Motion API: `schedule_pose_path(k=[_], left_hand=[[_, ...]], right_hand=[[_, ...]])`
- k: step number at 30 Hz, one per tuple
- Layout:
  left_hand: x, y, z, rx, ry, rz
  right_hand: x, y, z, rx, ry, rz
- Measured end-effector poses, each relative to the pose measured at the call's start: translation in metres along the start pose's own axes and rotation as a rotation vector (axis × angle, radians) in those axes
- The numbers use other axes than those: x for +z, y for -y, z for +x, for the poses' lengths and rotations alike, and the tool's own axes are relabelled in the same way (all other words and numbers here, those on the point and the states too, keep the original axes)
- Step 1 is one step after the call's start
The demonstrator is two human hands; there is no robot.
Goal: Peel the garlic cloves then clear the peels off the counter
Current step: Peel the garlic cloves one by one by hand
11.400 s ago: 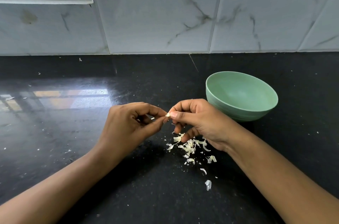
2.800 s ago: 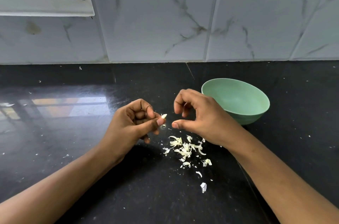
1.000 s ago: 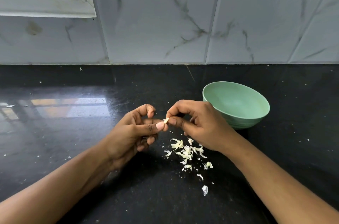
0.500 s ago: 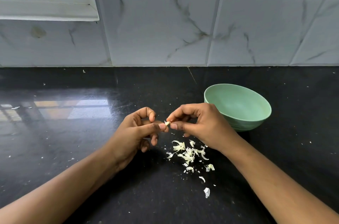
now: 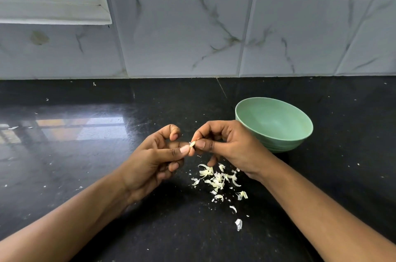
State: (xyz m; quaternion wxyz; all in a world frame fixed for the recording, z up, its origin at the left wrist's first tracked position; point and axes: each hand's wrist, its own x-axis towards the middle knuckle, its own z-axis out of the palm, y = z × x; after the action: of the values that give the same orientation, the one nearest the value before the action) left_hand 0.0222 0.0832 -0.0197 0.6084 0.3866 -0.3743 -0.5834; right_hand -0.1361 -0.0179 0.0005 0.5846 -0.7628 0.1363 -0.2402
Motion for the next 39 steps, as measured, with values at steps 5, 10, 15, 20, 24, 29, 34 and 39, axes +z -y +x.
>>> schedule_pose_path(k=[5,10,15,20,24,29,34,39], left_hand=[[0.000,-0.002,0.000,0.033,0.032,0.008],[0.002,0.002,0.001,0.104,-0.070,0.137],[0.009,0.002,-0.001,0.282,-0.212,0.421],[0.009,0.002,-0.001,0.400,-0.297,0.581],[0.009,0.002,-0.003,0.421,-0.300,0.663],[0.011,0.002,-0.004,0.412,-0.304,0.681],[0.011,0.000,-0.006,0.401,-0.275,0.730],[0.007,0.001,-0.008,0.527,-0.310,0.941]], right_hand=[[0.003,-0.001,-0.001,0.085,0.019,0.175],[0.004,-0.006,0.001,0.071,-0.094,-0.203],[-0.005,-0.004,0.001,0.026,-0.224,-0.345],[-0.009,-0.002,0.001,0.103,-0.196,-0.141],[-0.004,-0.003,0.000,0.091,-0.126,-0.131],[-0.001,-0.002,0.001,0.082,-0.119,-0.121],[0.000,0.001,0.000,0.115,-0.114,-0.066],[0.000,0.004,-0.001,0.233,-0.084,0.105]])
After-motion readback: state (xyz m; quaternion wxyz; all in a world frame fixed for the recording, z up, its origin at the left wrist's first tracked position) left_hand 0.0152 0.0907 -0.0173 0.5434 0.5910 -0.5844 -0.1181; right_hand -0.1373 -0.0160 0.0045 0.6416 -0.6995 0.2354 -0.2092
